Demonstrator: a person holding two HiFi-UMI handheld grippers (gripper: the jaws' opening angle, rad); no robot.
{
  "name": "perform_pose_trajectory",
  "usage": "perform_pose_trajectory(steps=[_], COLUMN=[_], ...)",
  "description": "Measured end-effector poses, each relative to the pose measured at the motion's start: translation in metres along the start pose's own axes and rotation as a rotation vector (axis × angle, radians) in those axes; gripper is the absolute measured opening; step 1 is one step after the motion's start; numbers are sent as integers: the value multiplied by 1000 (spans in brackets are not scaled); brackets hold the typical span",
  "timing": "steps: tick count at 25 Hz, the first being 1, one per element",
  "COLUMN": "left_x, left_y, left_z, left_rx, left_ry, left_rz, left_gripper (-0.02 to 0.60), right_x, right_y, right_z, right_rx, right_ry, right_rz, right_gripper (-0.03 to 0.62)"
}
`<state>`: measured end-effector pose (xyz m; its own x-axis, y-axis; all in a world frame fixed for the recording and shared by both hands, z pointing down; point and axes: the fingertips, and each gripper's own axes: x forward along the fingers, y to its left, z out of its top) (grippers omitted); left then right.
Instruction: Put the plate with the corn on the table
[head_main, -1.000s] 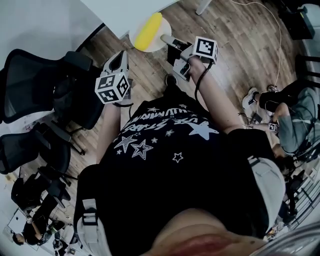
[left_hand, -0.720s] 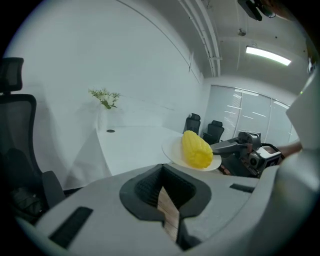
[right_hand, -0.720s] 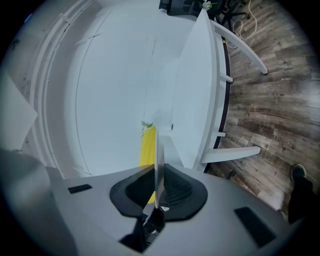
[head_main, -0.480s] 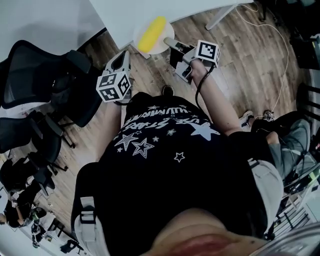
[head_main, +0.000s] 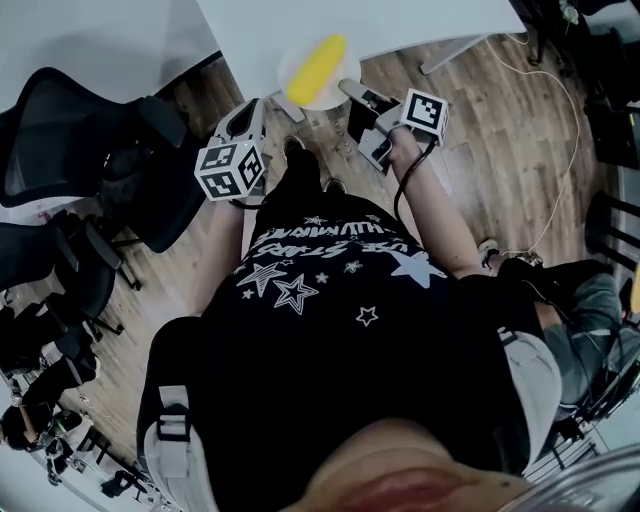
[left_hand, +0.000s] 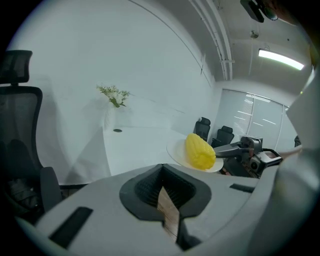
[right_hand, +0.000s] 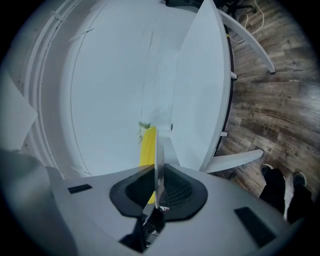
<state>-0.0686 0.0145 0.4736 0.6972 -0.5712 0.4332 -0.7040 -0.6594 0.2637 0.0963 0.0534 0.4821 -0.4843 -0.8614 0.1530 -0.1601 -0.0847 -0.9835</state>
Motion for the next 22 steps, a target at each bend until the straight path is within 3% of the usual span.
perform_pose_trajectory(steps=[5, 11, 17, 22], left_x=[25, 84, 88, 125], left_y=[9, 55, 73, 134], left_z=[11, 57, 82, 110], left_rx=[12, -2, 14, -8], left_ry=[-11, -16, -57, -58], left_rz=[-32, -64, -69, -78], left_gripper=[5, 5, 5, 5], right_x=[11, 77, 102, 176], right_y=[0, 8, 27, 31], right_z=[15, 65, 80, 110], right_rx=[-13, -23, -31, -31], right_ry=[-19, -23, -50, -60], right_rz=[3, -17, 26, 10], right_gripper=[40, 40, 40, 40])
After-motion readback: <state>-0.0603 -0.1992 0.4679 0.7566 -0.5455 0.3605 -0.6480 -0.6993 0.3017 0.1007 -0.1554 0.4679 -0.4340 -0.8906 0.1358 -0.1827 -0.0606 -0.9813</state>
